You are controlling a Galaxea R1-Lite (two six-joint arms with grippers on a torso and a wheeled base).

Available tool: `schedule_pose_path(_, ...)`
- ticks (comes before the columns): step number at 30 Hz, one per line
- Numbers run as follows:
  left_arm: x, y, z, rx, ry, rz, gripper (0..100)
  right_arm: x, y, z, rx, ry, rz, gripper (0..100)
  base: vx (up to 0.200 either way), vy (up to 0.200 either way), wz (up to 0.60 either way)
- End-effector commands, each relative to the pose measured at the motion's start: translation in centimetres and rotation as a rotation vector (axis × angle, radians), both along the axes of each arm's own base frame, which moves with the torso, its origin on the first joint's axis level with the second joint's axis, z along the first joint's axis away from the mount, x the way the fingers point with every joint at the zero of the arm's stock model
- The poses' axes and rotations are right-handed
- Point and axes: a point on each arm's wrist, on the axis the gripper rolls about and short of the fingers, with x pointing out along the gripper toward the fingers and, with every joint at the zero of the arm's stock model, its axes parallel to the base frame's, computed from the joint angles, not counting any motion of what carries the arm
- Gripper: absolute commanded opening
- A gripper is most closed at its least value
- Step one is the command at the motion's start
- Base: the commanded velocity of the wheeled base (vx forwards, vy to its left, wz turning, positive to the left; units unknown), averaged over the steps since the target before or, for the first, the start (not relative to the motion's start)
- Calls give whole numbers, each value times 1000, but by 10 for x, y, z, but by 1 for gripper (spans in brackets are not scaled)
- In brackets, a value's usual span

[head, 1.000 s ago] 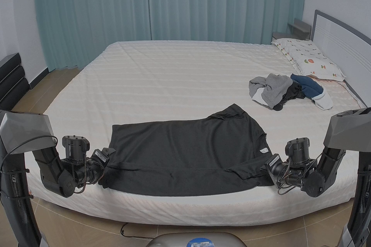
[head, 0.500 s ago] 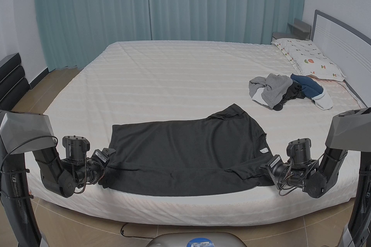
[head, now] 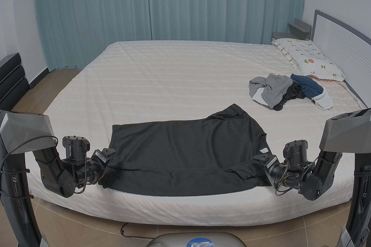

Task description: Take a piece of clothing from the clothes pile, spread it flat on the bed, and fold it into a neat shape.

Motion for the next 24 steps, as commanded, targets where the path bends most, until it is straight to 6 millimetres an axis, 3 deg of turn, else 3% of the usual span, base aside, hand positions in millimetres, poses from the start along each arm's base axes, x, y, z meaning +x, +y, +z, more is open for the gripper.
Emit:
schedule_pose_path(1, 0, 0, -1, 0, 4, 0, 100, -1, 1, -4, -8, 10, 4, 100, 0, 0, 0)
schedule_pose_path(8, 0, 0, -1, 0, 2, 0, 100, 5, 2, -9, -24, 2, -21, 100, 0, 0, 0)
schedule_pose_path(9, 0, 0, -1, 0, 4, 0, 100, 6, 2, -10, -31, 2, -30, 0, 0, 0, 0)
schedule_pose_path(24, 0, 0, -1, 0, 4, 0, 100, -4, -1, 5, -13, -49, -39, 0, 0, 0, 0)
